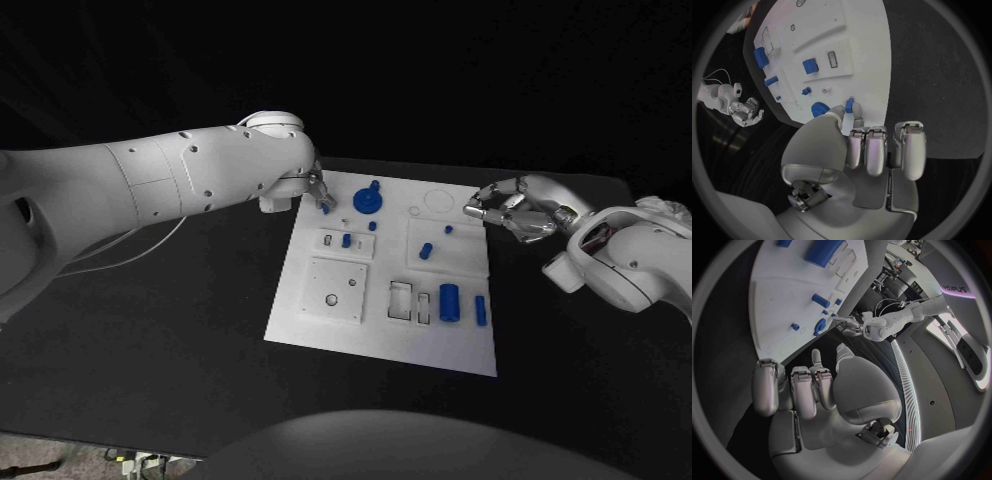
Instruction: Assemble the parts on the task board
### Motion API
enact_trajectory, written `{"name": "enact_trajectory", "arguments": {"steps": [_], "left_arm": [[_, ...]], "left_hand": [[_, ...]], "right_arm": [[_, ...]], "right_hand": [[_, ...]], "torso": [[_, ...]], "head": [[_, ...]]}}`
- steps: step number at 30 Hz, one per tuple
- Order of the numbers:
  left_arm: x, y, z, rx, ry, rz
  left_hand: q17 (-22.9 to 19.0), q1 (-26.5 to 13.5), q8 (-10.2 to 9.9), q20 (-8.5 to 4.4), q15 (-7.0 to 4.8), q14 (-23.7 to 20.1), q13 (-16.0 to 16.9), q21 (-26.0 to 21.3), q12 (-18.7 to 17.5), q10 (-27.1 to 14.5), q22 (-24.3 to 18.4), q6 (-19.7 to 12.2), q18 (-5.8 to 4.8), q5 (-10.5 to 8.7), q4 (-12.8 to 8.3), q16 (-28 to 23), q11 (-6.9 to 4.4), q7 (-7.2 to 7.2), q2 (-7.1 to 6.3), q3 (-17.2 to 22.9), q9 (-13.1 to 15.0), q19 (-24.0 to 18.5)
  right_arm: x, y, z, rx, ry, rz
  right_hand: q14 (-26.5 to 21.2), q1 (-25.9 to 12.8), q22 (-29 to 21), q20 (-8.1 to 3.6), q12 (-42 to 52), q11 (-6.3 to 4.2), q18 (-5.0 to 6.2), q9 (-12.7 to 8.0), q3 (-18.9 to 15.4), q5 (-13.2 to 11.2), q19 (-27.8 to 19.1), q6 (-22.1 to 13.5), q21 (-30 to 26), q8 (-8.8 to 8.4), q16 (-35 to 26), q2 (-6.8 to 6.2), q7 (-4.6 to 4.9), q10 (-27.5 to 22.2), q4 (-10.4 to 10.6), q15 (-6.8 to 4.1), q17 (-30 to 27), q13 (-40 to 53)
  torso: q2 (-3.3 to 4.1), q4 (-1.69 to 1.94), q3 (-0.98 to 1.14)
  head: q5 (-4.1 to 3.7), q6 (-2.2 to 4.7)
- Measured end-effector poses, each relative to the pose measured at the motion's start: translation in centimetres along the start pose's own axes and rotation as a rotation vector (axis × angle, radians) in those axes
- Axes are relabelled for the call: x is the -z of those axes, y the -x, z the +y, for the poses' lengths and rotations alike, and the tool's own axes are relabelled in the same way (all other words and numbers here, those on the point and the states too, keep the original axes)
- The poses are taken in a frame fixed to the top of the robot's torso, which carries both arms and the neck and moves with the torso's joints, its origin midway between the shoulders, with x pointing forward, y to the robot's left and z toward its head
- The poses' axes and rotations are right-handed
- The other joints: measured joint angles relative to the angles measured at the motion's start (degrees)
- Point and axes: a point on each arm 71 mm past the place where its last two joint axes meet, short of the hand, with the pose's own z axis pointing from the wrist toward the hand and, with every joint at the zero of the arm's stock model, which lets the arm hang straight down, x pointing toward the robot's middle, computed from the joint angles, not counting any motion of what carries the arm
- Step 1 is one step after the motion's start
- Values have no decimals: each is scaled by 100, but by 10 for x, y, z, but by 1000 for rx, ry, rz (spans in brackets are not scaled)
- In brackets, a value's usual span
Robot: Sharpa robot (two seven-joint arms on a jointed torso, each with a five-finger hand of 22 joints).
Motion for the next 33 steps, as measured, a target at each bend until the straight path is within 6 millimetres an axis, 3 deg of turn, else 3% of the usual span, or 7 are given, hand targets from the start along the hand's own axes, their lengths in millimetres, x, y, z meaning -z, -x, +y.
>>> {"name": "enact_trajectory", "arguments": {"steps": [3,8,15,25,33], "left_arm": [[0,0,0,3,-2,-3],[0,0,1,8,-3,-8],[6,-3,3,4,-15,-5],[32,-2,3,-55,-71,4],[44,-11,4,-90,-102,34]], "left_hand": [[0,83,57,-25,-20,20,0,0,0,-6,0,40,1,60,-22,0,-6,-39,-11,75,63,-16],[0,238,161,-62,-61,20,-1,0,0,-6,0,92,1,-194,-69,0,-67,-90,-61,346,201,-20],[0,381,172,-86,-81,0,-1,-34,0,15,0,102,1,-246,-122,0,-88,-80,-190,734,298,-4],[-1,421,162,-102,-102,22,-1,-66,0,-5,0,113,0,-295,-96,0,-109,-68,-418,1180,381,-20],[-1,375,150,-102,-102,22,-2,-66,0,-5,0,121,0,-335,-115,0,-108,-59,-463,1307,403,-20]], "right_arm": [[0,0,0,0,-1,0],[0,0,0,0,-3,0],[1,1,-1,0,-6,-2],[3,2,-3,1,-11,-5],[3,3,-3,1,-13,-6]], "right_hand": [[0,0,0,0,0,0,0,0,0,22,0,0,0,0,0,0,0,0,0,0,0,0],[0,0,2,0,0,0,0,-4,0,56,0,0,0,0,0,0,0,0,0,0,-1,0],[0,0,4,0,0,0,0,-6,0,78,0,0,0,0,0,0,0,0,0,0,-1,0],[0,30,4,0,0,0,0,-12,4,110,0,0,0,0,0,-30,0,0,-27,0,-1,0],[0,30,3,0,0,0,0,-12,-1,110,0,0,0,0,0,-30,0,0,-32,0,-1,0]], "torso": [[0,0,0],[0,1,-1],[0,3,1],[-3,8,8],[-4,11,-1]], "head": [[0,0],[-6,0],[-17,0],[-20,0],[-4,0]]}}
